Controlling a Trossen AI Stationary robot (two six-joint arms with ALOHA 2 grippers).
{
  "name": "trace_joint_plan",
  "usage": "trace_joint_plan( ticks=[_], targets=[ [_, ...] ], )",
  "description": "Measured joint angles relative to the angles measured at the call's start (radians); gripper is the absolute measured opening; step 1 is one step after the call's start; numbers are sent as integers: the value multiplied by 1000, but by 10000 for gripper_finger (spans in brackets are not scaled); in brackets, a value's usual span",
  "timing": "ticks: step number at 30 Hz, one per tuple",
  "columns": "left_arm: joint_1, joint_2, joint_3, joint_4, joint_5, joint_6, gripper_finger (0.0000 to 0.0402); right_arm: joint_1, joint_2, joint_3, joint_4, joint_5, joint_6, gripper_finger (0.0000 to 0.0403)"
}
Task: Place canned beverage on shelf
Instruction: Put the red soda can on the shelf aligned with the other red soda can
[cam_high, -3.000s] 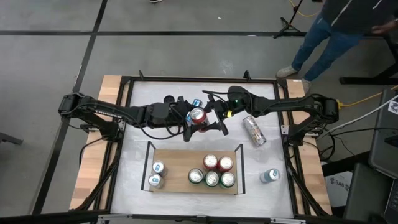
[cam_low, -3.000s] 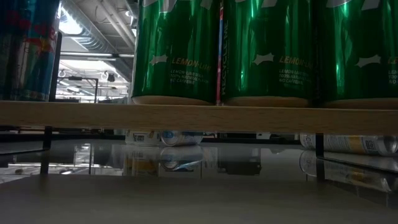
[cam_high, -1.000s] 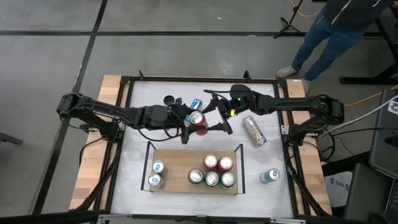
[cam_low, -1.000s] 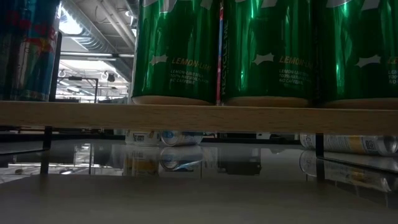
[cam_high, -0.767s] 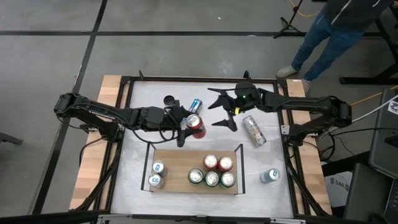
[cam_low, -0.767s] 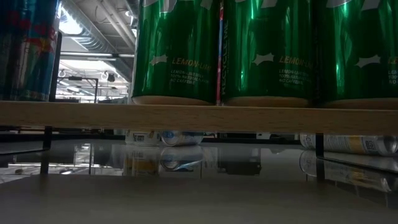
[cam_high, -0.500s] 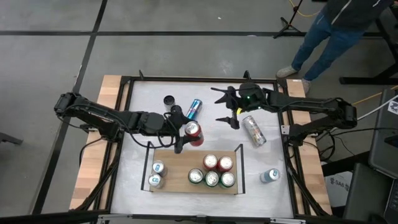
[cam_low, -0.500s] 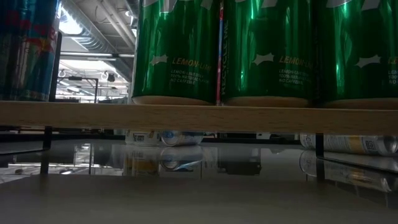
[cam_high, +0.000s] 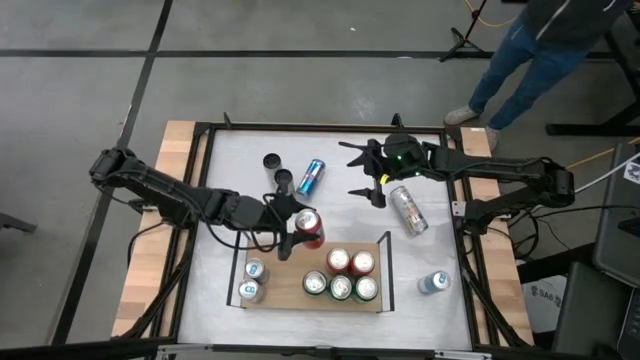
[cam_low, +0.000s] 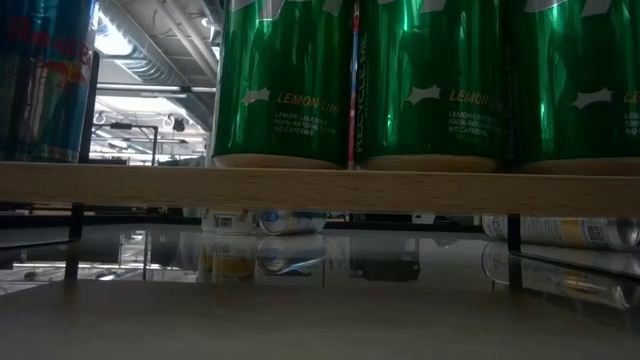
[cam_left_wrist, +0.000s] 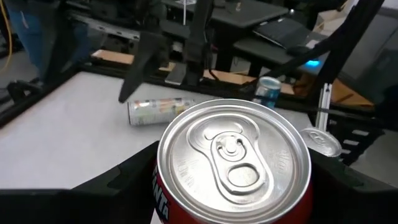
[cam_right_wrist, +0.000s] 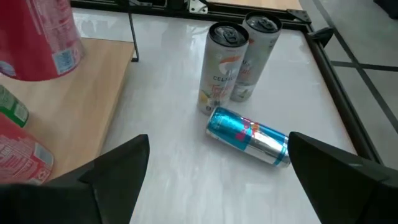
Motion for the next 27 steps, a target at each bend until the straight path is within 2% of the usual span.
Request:
trace_joint_plan(
  ticks=[20, 27],
  targets=[
    [-63, 134, 1, -6, 0, -98, 279, 0, 0, 0, 1, 0, 0, 372],
    [-89, 203, 1, -2, -50, -116, 279, 0, 1, 0, 1, 0, 0, 372]
  ],
)
